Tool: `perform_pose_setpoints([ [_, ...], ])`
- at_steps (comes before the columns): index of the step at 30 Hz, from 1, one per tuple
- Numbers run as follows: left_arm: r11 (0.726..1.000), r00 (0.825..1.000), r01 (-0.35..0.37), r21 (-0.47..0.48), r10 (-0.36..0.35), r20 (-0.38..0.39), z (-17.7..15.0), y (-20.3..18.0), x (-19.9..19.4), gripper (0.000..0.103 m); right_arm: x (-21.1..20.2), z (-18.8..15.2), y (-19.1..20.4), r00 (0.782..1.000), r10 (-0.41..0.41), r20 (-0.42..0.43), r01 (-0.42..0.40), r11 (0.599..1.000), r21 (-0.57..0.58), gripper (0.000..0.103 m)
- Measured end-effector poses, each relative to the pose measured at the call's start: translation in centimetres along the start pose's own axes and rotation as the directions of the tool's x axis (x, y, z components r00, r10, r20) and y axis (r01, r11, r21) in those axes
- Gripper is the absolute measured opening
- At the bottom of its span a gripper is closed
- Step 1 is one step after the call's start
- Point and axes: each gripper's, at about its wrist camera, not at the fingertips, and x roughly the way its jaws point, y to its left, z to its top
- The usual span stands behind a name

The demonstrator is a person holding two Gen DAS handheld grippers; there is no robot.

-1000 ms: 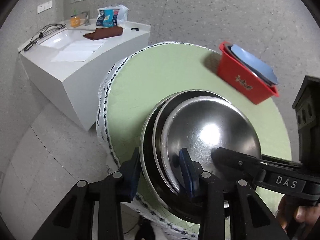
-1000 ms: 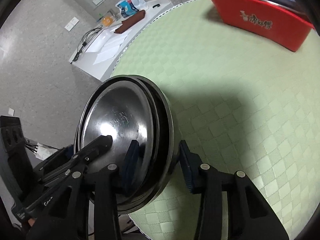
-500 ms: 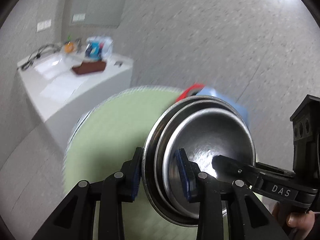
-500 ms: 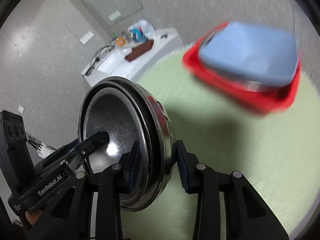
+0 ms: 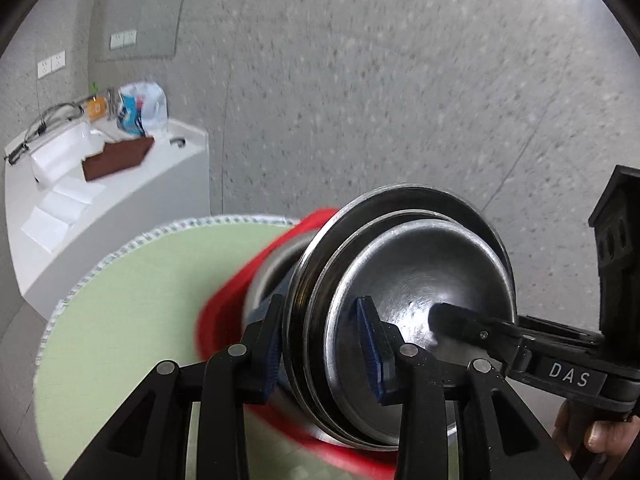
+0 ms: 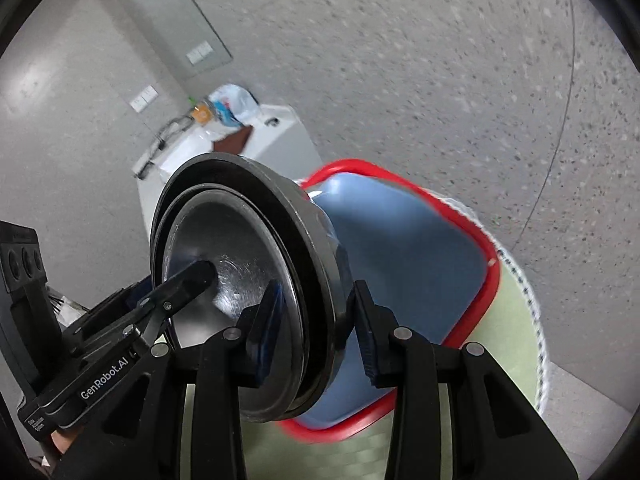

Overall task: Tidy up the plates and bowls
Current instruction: 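Carry the steel bowl stack with both tools and lower it onto the blue plate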

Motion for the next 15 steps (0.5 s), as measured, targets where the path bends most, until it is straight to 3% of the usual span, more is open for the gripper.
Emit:
perform_pose_setpoints([
  [5, 0.999, 0.997, -0.038, -0.007, 0.037, -0.073, 1.1, -1.0, 4.9, 0.032, 2.9, 0.9, -2.4, 0.998, -0.032, -0.062, 0.033, 0.999, 0.005, 0.036],
  [12, 0.997, 0.993, -0.071, -0.004, 0.070, -0.092, 2.5, -2.1, 8.2, 0.031, 4.4, 1.3, -2.6, 0.995, -0.062, -0.084, 0.057, 0.996, -0.063, 0.038],
  [15, 0.997, 0.995, -0.076, 0.008, 0.076, -0.071, 2.1, -2.3, 7.4, 0.042, 4.5, 1.3, -2.2, 0.993, -0.085, -0.081, 0.077, 0.993, -0.093, 0.040],
])
